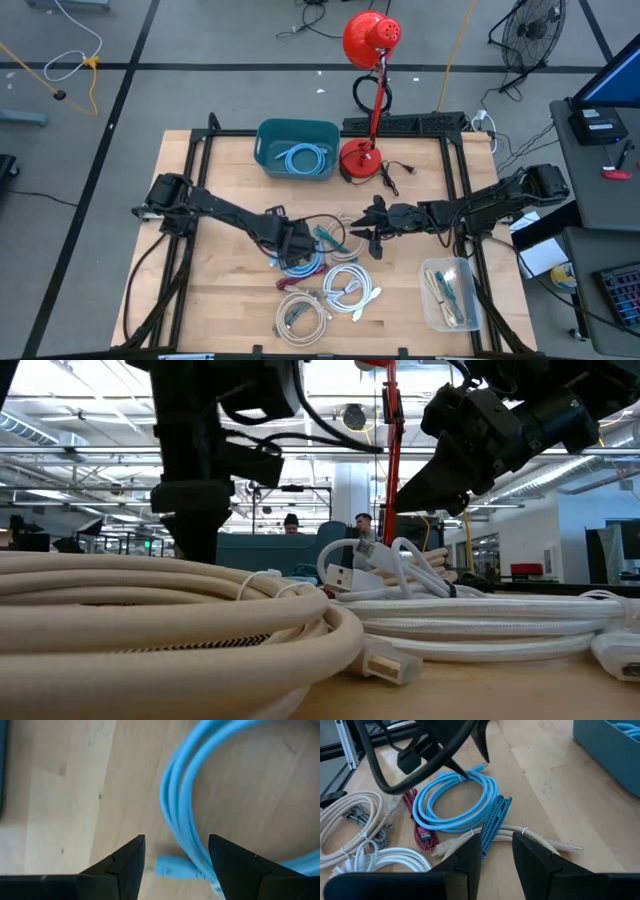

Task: Pick & Place USB Port
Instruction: Put the light blue hdmi cable into the blue bin

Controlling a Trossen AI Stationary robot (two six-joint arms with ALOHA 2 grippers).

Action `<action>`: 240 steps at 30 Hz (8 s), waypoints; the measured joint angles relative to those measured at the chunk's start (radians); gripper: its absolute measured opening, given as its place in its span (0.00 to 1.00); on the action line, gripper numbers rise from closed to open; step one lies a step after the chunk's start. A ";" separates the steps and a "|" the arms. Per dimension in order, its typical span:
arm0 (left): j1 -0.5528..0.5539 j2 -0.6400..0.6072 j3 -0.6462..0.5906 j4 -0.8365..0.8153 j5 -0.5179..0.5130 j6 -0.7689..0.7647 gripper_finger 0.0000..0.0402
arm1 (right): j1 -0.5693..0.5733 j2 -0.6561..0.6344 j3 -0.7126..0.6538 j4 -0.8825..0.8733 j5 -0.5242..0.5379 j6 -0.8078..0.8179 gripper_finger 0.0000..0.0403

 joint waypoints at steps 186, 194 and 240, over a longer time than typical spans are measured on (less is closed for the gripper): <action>0.172 -0.218 -0.357 0.252 0.101 0.524 0.30 | -0.001 0.000 -0.040 0.090 0.072 0.023 0.25; 0.166 -0.223 -0.357 0.187 0.046 0.482 0.34 | -0.001 0.000 -0.040 0.090 0.073 0.023 0.25; 0.237 -0.218 -0.373 0.238 0.182 0.560 0.22 | -0.002 0.000 -0.040 0.090 0.073 0.026 0.25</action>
